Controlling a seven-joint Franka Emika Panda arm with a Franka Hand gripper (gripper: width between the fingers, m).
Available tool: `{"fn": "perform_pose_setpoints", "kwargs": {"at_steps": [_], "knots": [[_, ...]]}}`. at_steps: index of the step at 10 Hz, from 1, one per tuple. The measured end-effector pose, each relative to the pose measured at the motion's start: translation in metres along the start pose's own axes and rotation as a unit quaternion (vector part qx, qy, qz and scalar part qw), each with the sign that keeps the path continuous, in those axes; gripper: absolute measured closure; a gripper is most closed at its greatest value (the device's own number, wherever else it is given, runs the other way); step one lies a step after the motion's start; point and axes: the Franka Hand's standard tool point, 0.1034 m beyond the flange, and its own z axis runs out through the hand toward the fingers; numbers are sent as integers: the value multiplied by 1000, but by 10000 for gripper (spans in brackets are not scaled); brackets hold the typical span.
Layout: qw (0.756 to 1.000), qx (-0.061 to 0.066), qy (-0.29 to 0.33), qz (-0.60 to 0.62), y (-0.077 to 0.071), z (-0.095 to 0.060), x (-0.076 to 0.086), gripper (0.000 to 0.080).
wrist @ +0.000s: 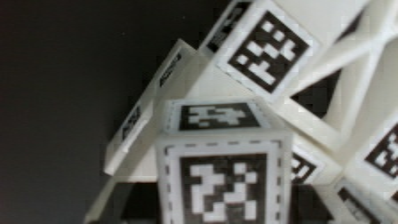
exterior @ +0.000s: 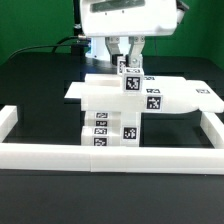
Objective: Assemble chair
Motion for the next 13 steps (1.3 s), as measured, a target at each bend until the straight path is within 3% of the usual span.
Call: {"fn": "perform_pose_setpoints", "kwargs": {"at_steps": [4, 6, 7, 8, 9, 12, 13], "knots": [[1000, 6, 4, 10, 3, 0, 6, 515], [1000, 6, 4, -14, 2, 0, 5, 230], [994, -2, -1, -111, -1, -1, 3, 230], [974, -7, -12, -226, -2, -2, 1, 166], [953, -15, -25, -303, -1, 0, -6, 155], [922, -19, -26, -385, -1, 1, -8, 150], [887, -25, -29, -461, 0, 2, -7, 150]]}}
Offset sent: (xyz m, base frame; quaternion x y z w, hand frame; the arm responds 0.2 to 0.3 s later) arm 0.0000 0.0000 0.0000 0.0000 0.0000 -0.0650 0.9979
